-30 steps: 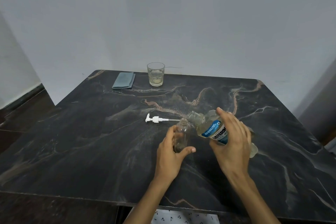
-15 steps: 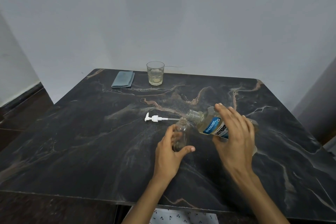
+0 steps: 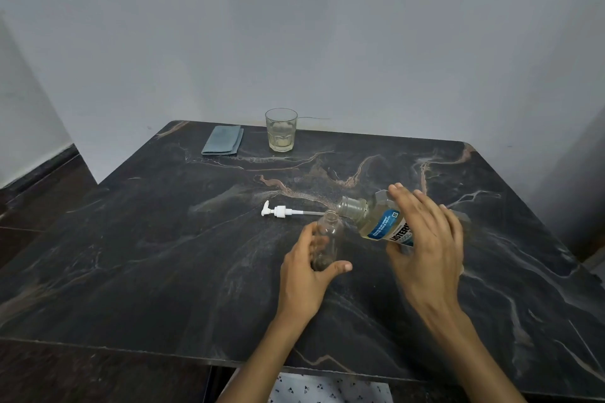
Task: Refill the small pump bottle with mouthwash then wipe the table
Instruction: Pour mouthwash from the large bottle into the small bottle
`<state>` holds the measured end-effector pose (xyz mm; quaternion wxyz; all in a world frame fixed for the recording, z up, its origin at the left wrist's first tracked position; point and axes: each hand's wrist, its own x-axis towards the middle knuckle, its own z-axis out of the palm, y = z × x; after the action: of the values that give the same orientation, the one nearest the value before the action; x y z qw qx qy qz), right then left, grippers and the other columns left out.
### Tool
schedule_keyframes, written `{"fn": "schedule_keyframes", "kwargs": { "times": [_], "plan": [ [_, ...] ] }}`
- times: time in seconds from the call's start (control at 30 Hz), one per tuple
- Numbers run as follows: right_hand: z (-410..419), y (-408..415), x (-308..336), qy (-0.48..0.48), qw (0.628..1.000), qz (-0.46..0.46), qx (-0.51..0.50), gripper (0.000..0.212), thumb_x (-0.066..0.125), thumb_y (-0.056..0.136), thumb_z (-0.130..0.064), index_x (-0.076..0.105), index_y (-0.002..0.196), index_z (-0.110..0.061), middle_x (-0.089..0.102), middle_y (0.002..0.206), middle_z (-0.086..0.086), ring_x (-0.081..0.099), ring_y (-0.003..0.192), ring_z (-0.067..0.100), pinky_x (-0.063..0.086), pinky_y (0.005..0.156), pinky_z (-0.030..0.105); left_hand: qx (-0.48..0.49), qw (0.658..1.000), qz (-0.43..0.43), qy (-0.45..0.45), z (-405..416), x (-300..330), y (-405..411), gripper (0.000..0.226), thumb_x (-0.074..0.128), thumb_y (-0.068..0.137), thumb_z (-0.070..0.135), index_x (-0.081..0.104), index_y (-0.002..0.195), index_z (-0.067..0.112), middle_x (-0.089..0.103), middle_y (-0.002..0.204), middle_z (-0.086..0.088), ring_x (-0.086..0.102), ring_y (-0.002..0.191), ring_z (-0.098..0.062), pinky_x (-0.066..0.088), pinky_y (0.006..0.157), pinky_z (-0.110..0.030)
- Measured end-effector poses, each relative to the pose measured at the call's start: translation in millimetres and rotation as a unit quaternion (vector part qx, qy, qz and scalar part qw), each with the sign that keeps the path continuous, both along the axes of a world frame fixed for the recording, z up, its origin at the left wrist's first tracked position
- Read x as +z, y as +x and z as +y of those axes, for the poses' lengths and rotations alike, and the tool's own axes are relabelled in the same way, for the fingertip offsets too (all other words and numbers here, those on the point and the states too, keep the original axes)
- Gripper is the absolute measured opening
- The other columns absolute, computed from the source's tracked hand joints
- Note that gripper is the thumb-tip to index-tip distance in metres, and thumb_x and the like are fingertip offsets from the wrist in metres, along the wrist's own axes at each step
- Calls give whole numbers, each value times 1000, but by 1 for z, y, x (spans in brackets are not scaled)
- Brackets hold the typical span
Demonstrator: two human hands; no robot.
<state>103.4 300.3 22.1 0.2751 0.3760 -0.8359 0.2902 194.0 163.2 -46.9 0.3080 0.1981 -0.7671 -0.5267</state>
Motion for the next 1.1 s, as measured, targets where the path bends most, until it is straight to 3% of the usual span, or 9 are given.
{"fn": "schedule_keyframes", "kwargs": {
  "times": [0.17,1.1],
  "plan": [
    [0,1,2,6,1000,3,-4,96,85,50,10,48,135,-16,54,135,2,44,129,24,18,109,35,-5,1000,-5,1,0,1,1,69,85,63,32,41,107,62,58,103,25,58,106,3,50,96,-32],
    [1,-1,5,24,999,33,2,106,84,47,12,39,138,-21,52,136,-1,40,129,20,13,109,29,1,1000,4,-2,-1,-1,-1,68,85,61,33,43,106,61,60,103,24,60,105,0,52,94,-32]
  ]
}}
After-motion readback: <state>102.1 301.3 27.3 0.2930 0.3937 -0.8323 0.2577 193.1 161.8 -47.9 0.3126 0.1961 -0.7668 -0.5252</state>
